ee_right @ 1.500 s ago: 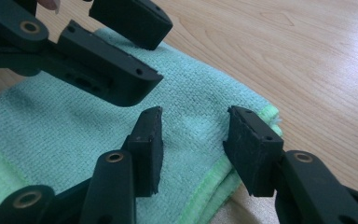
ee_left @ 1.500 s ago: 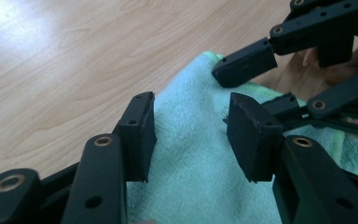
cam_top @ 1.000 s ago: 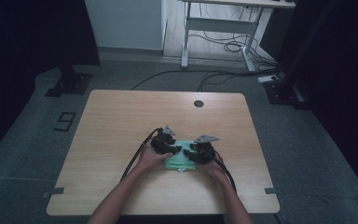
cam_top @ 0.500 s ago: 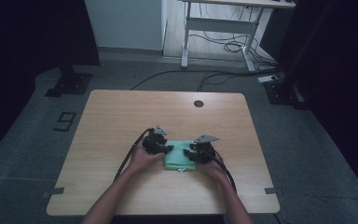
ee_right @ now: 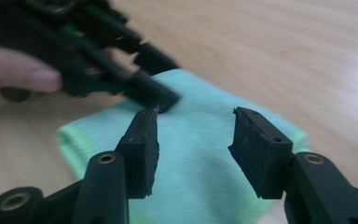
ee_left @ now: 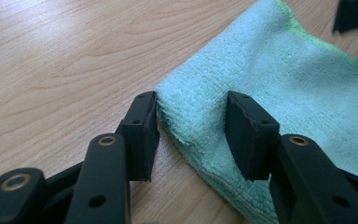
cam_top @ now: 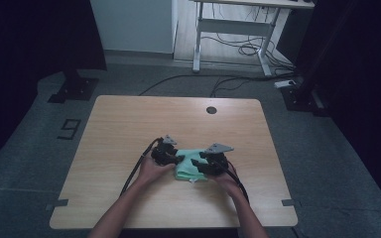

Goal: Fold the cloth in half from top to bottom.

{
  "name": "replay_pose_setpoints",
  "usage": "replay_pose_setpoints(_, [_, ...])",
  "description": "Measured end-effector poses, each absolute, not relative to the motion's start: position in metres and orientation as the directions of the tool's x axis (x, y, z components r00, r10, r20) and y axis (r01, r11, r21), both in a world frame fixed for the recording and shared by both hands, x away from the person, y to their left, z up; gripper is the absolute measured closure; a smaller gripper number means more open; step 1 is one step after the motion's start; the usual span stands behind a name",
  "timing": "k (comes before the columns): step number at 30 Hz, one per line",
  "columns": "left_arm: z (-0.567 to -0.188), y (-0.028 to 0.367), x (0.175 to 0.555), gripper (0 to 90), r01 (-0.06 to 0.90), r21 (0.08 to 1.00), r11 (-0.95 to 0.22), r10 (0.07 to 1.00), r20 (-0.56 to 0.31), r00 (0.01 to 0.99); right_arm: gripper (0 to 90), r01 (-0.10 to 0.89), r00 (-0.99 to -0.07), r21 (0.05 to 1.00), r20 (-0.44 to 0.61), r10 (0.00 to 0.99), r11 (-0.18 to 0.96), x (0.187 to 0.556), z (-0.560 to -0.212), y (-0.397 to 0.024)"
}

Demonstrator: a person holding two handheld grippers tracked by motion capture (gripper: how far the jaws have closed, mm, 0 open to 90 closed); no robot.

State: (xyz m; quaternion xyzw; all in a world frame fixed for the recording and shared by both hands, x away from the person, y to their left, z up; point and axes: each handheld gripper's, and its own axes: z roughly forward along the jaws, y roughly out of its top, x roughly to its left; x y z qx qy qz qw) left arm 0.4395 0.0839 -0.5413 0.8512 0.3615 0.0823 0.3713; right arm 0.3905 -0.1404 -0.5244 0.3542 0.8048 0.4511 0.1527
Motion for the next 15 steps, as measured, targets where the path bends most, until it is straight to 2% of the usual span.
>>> replay_pose_setpoints(7, [-0.542,0.085,0.44,53.3,0.556,0.694,-0.457,0.679,-0.131,0.722,46.2,0.468,-0.725,0.801,0.105,0.681,0.375,0.376,-0.542,-0.128])
replay_pose_setpoints(12, [-0.542,0.085,0.439,53.0,0.555,0.697,-0.453,0.681,-0.131,0.72,44.8,0.477,-0.721,0.783,0.089,0.687,0.4,0.369,-0.549,-0.127])
replay_pose_setpoints(15, [-0.543,0.085,0.439,53.1,0.555,0.7,-0.449,0.683,-0.131,0.718,44.6,0.456,-0.711,0.787,0.041,0.702,0.415,0.365,-0.551,-0.121])
